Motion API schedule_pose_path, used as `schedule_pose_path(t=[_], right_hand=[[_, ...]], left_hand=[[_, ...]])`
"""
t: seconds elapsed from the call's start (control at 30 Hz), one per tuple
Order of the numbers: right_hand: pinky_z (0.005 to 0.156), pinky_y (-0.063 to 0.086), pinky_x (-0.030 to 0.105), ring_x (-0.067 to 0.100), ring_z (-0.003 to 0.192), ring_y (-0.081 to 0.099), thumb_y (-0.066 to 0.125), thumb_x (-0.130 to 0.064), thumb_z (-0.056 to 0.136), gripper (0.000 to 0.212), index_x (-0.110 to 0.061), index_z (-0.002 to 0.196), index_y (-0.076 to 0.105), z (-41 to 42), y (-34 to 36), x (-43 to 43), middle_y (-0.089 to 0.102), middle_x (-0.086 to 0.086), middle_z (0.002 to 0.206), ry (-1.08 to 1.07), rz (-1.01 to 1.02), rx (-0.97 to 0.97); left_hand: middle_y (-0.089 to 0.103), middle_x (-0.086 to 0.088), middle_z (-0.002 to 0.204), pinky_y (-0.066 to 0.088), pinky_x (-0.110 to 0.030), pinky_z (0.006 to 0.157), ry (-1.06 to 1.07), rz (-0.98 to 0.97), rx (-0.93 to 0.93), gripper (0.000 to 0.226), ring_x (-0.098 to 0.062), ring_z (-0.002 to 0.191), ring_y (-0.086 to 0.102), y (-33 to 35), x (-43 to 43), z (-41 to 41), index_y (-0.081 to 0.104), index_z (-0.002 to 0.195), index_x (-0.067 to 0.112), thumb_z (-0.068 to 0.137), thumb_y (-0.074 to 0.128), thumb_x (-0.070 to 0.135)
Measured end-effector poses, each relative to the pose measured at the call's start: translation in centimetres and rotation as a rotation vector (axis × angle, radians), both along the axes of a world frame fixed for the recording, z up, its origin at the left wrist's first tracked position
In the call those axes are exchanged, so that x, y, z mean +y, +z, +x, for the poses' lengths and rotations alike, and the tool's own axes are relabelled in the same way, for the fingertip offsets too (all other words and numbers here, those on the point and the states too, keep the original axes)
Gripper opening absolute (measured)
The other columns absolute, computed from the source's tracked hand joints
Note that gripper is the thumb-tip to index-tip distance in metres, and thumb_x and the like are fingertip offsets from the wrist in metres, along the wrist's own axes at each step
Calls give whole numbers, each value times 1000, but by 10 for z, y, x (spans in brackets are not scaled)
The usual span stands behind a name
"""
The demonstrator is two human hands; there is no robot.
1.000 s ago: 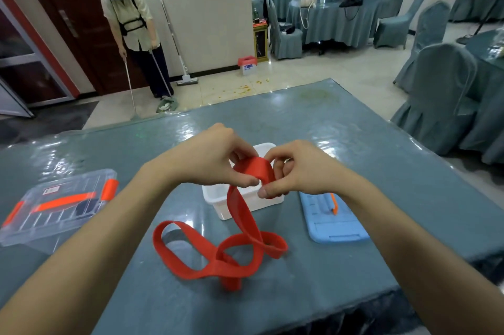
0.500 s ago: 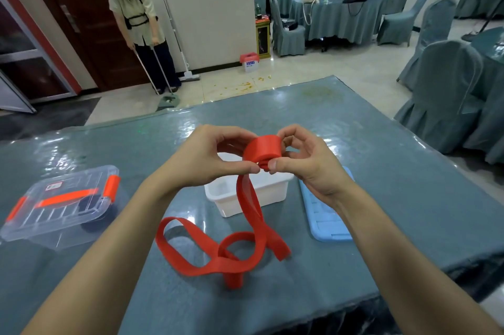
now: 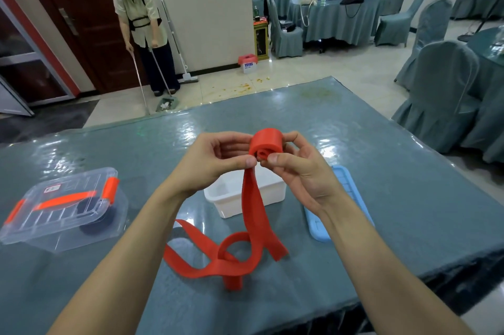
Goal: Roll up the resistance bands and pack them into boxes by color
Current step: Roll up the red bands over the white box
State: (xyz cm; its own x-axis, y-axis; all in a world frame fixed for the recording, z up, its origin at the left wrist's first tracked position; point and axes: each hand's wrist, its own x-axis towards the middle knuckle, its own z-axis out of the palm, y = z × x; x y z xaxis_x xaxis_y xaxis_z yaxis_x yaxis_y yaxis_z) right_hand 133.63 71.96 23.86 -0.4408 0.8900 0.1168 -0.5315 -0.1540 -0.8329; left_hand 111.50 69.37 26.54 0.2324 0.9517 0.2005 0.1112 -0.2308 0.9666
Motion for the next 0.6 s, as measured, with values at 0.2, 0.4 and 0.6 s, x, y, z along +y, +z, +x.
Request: schedule_pose_path(t=[0.2,0.4,0.6], right_hand=[[95,58,36,24,92,71,93,-13,65,47,-5,105,69,-3,-6,-4,75,14,103,-103,102,-174],[79,55,34,21,86,64,93,-9,75,44,1,113,73,-4,-13,-9,72,13,100,-135,220,-386],[72,54,23,14,75,69,103,-38,64,79,-31,136,70,23,21,7,71,-9,119,-61,467,-827]], left_hand=[[83,-17,113,64,-34,94,66,29,-30,48,-33,110,80,1,-2,-1,79,121,11,75,92,6],[85,-10,105,64,-28,90,99,74,-7,40,-26,100,83,6,-12,1,87,108,29,69,97,24],[85,12,92,63,-24,90,102,172,558,40,-6,90,81,31,-10,-8,86,108,28,72,102,27]])
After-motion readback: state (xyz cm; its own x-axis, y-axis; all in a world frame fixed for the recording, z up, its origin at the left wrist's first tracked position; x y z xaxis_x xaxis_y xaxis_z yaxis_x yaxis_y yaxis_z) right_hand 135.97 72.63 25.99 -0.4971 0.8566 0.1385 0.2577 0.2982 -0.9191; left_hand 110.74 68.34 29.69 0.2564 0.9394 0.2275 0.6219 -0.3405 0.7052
